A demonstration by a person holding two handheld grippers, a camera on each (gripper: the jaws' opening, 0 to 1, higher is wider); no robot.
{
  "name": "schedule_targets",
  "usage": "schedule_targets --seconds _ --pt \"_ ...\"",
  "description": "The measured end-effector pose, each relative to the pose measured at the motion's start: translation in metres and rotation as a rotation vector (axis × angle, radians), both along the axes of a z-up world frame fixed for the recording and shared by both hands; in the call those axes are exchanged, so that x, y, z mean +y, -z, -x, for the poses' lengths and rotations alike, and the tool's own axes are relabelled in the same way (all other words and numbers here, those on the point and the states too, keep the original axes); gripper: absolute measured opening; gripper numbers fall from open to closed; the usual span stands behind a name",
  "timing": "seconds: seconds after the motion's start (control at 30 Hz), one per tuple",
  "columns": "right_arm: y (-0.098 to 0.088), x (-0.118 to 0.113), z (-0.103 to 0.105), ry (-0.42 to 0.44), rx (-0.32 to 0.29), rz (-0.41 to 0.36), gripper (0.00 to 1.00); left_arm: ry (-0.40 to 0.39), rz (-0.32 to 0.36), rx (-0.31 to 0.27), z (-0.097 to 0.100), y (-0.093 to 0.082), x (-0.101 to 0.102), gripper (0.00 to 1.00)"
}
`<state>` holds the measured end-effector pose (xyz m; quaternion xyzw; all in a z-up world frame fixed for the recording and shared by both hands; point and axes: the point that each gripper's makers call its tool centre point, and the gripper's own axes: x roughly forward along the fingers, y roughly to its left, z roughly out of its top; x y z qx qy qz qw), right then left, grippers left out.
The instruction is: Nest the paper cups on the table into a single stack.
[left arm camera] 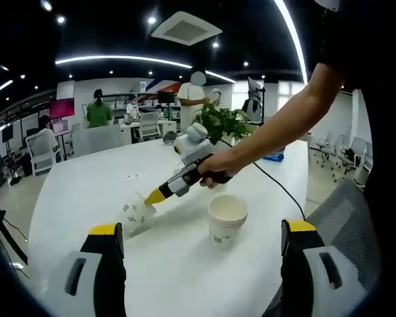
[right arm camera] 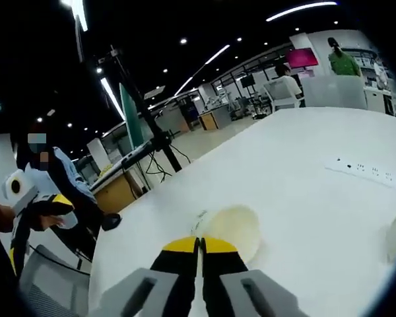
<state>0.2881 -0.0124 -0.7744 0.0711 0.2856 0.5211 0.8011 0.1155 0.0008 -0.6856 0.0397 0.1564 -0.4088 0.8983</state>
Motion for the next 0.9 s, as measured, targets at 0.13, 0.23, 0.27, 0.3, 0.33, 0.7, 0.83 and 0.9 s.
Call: schedule_targets --seconds 0.13,0.23,0.27,0.3,0.33,0.7,0.83,0.9 --pt "-0.006 -0.001 -0.001 0.003 -0.017 -0.002 0.0 0.008 0.001 0.003 0.001 -0.001 -0.003 0.99" --pt "-0.009 -0.005 0.0 0.007 -0.024 -0.001 0.0 0.013 0.001 0.01 0.001 0.0 -0.006 0.99" --pt "-0.009 -0.006 0.0 0.008 -0.029 0.001 0.0 0.015 0.001 0.009 0.001 0.0 -0.007 0.99" --pt "-0.013 -0.009 0.001 0.009 -0.037 0.003 0.0 0.019 0.001 0.01 0.002 0.0 -0.008 0.99" --pt "-0.017 -0.012 0.001 0.013 -0.039 0.003 0.0 0.021 0.002 0.01 0.002 0.001 -0.008 0.99" --pt "-0.047 -0.047 0.016 0.043 -0.101 0.045 0.0 0.046 0.009 0.017 0.002 0.003 -0.014 0.99" --pt "-0.053 -0.059 0.021 0.052 -0.113 0.058 0.0 0.057 0.01 0.024 0.004 0.005 -0.017 0.99" --pt "-0.058 -0.065 0.023 0.058 -0.127 0.07 0.0 0.065 0.01 0.028 0.006 0.005 -0.019 0.99"
